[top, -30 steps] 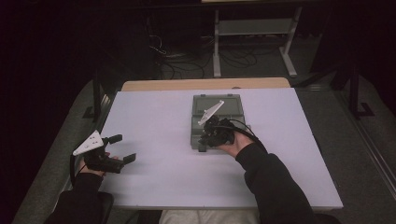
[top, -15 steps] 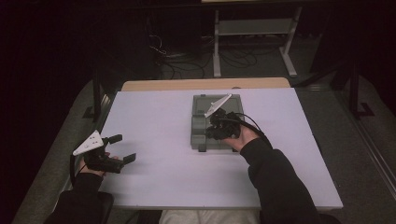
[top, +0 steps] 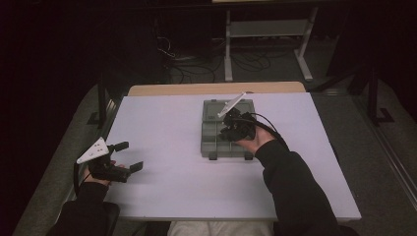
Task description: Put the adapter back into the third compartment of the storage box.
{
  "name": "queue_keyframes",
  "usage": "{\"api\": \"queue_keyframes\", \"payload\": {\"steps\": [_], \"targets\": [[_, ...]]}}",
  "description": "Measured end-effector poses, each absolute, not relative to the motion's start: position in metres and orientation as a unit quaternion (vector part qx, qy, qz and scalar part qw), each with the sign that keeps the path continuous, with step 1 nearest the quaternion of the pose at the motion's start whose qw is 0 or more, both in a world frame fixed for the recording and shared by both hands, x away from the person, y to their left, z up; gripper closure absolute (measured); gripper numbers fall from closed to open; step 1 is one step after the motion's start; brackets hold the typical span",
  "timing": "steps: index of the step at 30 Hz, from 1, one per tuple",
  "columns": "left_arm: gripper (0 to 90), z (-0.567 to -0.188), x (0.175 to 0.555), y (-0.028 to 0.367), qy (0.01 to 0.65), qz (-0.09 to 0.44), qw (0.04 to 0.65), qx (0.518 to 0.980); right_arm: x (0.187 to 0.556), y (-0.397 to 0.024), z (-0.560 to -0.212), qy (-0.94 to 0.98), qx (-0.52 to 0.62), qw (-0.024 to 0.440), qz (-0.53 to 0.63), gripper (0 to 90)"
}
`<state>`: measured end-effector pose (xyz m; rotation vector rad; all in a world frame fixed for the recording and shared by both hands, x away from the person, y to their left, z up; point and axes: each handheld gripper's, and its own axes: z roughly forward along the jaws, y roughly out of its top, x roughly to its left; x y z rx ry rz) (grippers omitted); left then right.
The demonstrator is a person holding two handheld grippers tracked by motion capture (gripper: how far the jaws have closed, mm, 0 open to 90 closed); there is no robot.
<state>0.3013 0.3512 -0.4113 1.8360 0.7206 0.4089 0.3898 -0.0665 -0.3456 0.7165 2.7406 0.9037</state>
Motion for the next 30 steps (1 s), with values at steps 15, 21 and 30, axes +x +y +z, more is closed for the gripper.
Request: {"api": "queue_keyframes", "payload": {"steps": [15,21,30], "targets": [[0.0,-0.411,0.301,0.351,0.303,0.171,0.535,0.77,0.403,-0.074,-0.348,0.916,0.26,0.086,0.293,75.2],[0.0,-0.411,0.301,0.351,0.303,0.171,0.535,0.77,0.412,-0.079,-0.349,0.913,0.273,0.088,0.289,75.2],[0.0,-0.411,0.301,0.351,0.303,0.171,0.536,0.769,0.425,-0.086,-0.356,0.911,0.292,0.098,0.275,75.2]]}}
